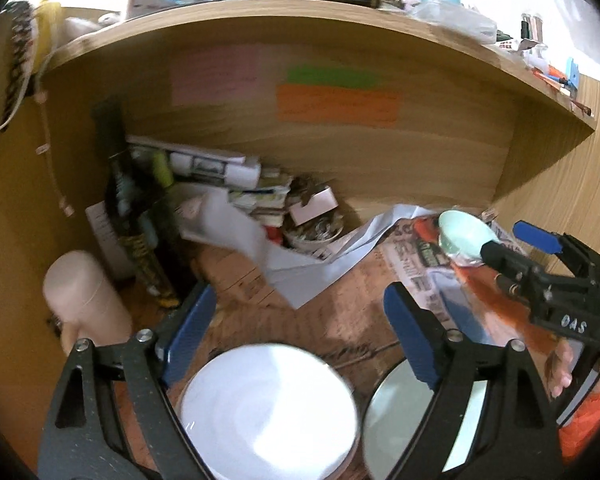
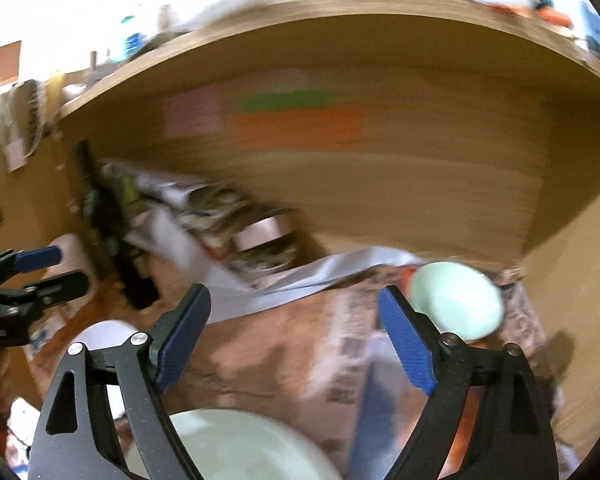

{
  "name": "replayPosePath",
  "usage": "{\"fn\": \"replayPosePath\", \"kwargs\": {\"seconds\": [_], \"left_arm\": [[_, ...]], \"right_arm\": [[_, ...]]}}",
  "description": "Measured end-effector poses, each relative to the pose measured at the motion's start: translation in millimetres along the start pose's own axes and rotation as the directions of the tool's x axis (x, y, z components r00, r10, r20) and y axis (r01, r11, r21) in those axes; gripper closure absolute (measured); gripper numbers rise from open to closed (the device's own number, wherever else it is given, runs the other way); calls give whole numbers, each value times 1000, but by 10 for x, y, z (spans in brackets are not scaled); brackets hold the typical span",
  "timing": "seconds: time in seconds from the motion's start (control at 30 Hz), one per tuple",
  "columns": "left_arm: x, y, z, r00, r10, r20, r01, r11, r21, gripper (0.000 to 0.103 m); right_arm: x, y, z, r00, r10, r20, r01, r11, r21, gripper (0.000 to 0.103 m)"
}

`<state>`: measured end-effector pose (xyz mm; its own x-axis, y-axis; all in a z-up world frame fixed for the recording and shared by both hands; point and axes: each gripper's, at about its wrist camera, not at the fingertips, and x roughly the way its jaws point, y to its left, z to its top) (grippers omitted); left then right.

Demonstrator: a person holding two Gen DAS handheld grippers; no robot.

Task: Organize plates and bowls
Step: 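Move both grippers to the small mint green bowl and close on its rim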

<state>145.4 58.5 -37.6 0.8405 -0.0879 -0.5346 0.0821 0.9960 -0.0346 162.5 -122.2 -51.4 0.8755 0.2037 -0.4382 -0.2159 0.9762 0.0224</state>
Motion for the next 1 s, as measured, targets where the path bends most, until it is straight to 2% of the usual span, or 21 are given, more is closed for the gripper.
{"fn": "replayPosePath", "kwargs": {"seconds": [0.2,0.4,0.5,0.6,0.77,0.83,0.9,1.0], "left_arm": [[342,-255,205,998,-48,-50,48,999,12,16],[722,-489,362,992,-57,-111,62,997,41,16],[894,-625,413,990,-47,-132,56,996,71,16],[1059,-762,443,987,-44,-154,60,993,100,16],[1323,-996,485,982,-27,-185,55,987,150,17],[1409,-1058,492,981,-26,-195,59,984,167,22],[1509,-1135,493,977,-32,-213,73,980,185,27],[1665,-1226,486,968,-56,-246,105,975,194,32]], "right_arm": [[151,-552,59,994,-111,-14,112,991,69,19],[389,-1091,0,974,-215,-78,223,966,128,19],[533,-1338,-52,964,-236,-125,255,952,168,19],[721,-1602,-158,955,-224,-195,265,938,221,19],[983,-1817,-302,936,-198,-290,275,927,256,43],[1080,-1891,-348,928,-191,-320,283,921,270,47],[1134,-1940,-383,913,-238,-331,329,910,253,50],[1190,-2034,-466,911,-198,-362,313,904,292,58]]}}
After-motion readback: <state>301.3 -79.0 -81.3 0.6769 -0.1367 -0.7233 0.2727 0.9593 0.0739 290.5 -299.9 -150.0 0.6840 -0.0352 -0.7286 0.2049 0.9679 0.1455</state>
